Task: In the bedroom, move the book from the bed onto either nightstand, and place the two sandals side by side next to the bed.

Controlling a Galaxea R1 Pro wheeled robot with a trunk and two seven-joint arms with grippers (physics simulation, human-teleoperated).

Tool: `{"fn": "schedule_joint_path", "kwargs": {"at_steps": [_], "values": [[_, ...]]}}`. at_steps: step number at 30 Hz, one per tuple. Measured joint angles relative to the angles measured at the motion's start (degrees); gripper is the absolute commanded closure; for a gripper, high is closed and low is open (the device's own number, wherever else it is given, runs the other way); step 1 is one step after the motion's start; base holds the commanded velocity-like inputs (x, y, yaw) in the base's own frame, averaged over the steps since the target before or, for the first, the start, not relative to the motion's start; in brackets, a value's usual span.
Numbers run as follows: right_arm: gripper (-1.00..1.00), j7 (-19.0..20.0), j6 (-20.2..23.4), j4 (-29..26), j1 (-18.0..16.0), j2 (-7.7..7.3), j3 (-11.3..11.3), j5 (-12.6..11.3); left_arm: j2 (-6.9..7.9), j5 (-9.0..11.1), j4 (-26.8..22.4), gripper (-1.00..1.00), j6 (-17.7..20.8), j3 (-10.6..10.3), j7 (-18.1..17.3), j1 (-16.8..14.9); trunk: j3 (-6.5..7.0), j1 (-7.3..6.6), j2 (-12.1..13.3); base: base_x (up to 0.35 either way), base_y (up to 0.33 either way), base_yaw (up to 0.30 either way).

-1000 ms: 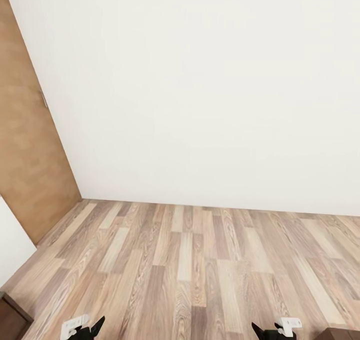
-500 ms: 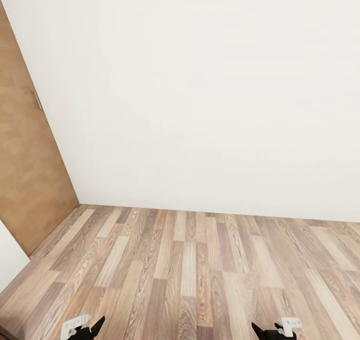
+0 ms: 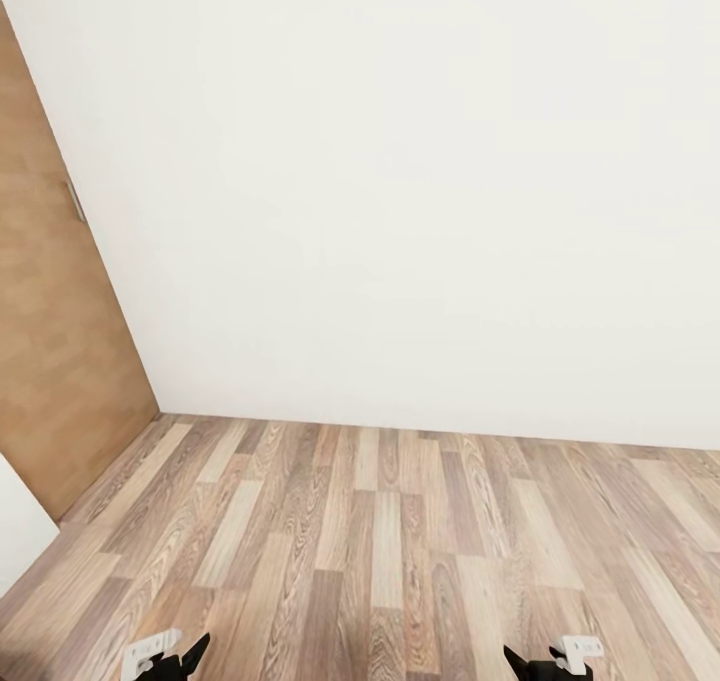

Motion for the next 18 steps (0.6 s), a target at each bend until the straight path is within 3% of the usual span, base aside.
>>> {"fn": "schedule_joint_path", "kwargs": {"at_steps": [6,18], "values": [[-1.0,0.1,0.0,0.0,0.0,0.0,0.0,0.0,0.0,0.0,0.0,-1.0,0.0,0.0,0.0,0.0,0.0,0.01,0.0,0.009,0.008,-0.064],[-1.0,0.1,0.0,0.0,0.0,-0.01,0.0,0.0,0.0,0.0,0.1,-1.0,0.0,0.0,0.0,0.0,0.0,0.01,0.0,0.001,0.0,-0.261]]}}
